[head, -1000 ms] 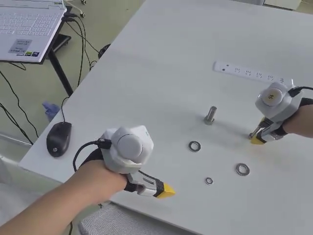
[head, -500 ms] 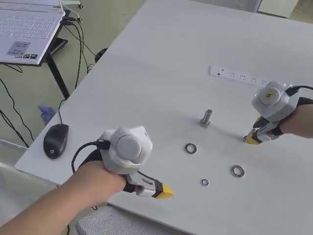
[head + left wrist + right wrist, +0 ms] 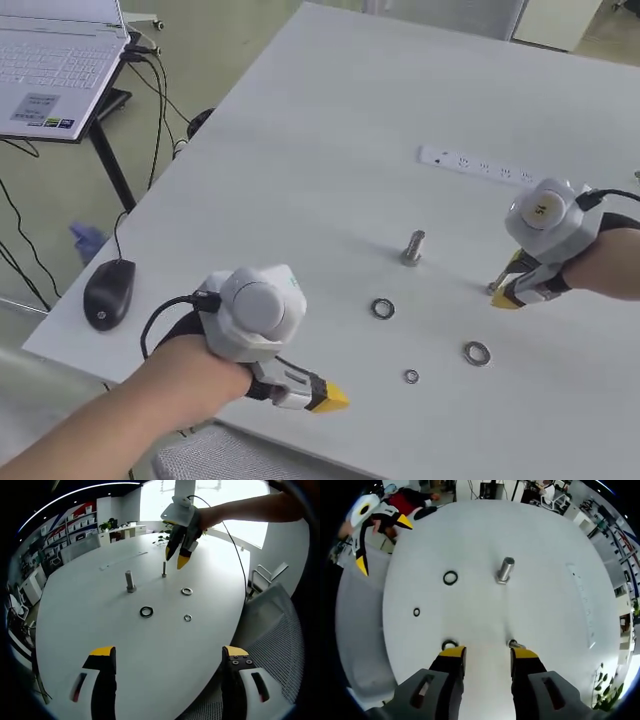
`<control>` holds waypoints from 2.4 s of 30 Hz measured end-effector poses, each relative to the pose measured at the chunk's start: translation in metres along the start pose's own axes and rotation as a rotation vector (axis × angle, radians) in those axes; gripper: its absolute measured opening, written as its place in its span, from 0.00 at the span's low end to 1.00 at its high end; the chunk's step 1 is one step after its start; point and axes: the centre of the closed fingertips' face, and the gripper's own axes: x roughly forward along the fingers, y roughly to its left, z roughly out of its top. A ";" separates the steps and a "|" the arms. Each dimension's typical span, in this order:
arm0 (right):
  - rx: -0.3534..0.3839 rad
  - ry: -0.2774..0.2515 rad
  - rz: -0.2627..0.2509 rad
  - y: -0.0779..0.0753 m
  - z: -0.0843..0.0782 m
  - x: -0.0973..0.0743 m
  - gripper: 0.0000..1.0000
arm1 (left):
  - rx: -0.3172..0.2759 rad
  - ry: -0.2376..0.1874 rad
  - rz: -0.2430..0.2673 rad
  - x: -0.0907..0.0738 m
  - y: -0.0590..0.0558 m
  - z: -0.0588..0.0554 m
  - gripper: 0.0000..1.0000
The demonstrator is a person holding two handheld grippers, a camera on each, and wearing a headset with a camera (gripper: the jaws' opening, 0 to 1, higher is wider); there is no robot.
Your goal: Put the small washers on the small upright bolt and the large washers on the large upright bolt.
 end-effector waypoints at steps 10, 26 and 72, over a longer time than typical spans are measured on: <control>-0.009 -0.012 0.036 0.042 0.006 0.003 0.37 | 0.017 -0.007 0.000 -0.004 -0.003 0.000 0.88; -0.008 -0.046 0.098 0.088 0.015 0.025 0.38 | 0.015 -0.057 0.016 -0.007 -0.001 0.012 0.97; -0.055 -0.049 0.097 0.136 0.036 0.075 0.30 | -0.019 -0.064 -0.011 0.000 0.007 0.005 0.91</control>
